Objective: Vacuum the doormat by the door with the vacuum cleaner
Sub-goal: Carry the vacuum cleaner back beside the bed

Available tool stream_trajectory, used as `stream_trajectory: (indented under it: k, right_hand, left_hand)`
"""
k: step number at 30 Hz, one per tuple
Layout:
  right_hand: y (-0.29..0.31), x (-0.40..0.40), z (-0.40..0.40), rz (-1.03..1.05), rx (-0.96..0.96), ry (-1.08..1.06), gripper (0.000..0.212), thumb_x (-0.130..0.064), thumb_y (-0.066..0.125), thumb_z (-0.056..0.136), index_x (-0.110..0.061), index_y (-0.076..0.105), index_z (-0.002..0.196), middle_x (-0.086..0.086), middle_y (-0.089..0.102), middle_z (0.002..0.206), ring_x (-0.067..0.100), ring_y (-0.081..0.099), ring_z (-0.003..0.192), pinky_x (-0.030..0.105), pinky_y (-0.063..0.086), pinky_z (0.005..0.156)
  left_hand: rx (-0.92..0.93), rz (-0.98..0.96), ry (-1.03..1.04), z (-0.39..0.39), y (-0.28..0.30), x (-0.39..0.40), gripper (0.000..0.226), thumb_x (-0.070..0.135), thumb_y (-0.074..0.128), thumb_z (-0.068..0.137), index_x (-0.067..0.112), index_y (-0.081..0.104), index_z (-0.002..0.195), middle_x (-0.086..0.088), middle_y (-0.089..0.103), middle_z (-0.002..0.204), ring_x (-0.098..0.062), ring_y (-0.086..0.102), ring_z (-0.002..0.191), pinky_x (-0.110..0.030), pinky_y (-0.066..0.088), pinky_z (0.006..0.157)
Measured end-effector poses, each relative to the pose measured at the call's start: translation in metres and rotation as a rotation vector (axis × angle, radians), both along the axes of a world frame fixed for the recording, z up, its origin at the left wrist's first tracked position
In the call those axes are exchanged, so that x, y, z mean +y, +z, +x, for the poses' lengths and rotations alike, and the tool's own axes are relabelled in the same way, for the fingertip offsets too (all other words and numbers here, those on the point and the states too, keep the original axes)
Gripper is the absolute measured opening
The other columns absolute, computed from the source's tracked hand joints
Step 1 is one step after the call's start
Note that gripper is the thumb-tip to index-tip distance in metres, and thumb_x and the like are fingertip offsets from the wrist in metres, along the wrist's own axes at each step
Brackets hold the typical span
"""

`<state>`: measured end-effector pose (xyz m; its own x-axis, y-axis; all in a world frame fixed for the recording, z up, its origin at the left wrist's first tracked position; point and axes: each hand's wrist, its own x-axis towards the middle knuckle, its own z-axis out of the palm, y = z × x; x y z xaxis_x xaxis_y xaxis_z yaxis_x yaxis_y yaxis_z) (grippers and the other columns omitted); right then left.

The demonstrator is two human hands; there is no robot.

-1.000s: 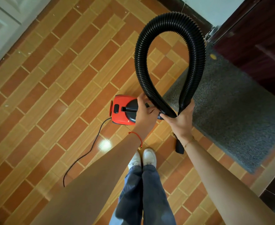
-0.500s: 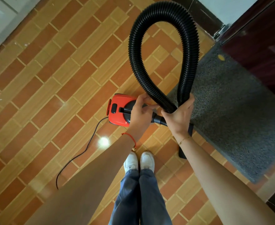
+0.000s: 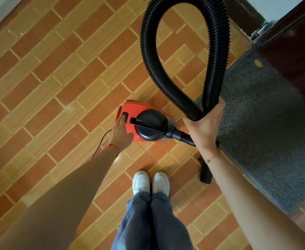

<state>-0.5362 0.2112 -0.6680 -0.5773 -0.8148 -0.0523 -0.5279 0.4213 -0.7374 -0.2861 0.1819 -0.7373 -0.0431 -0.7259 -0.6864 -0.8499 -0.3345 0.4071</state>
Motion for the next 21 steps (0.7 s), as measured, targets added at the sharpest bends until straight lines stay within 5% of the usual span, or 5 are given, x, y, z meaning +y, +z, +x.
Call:
stream_trajectory:
  k: [11,21]
  right_hand:
    - [-0.018,-0.004,-0.006,-0.052,-0.093,0.011,0.084,-0.017,0.082,0.064,-0.011,0.033,0.132,-0.005,0.045,0.113,0.009,0.054,0.102,0.037,0.054,0.087]
    - [-0.021,-0.01,-0.003,-0.02,-0.057,-0.008,0.082,-0.019,0.083,0.064,-0.018,0.033,0.129,-0.003,0.048,0.111,0.017,0.057,0.101,0.04,0.055,0.083]
  left_hand:
    - [-0.019,0.149,-0.075,0.006,-0.064,-0.022,0.08,-0.008,0.044,0.083,0.004,0.005,0.152,-0.009,0.006,0.16,-0.031,0.005,0.147,-0.037,0.008,0.12]
    - [-0.065,0.234,-0.104,0.009,-0.084,-0.025,0.084,-0.005,0.047,0.083,0.008,0.003,0.153,-0.007,-0.002,0.161,-0.029,-0.006,0.148,-0.042,0.007,0.121]
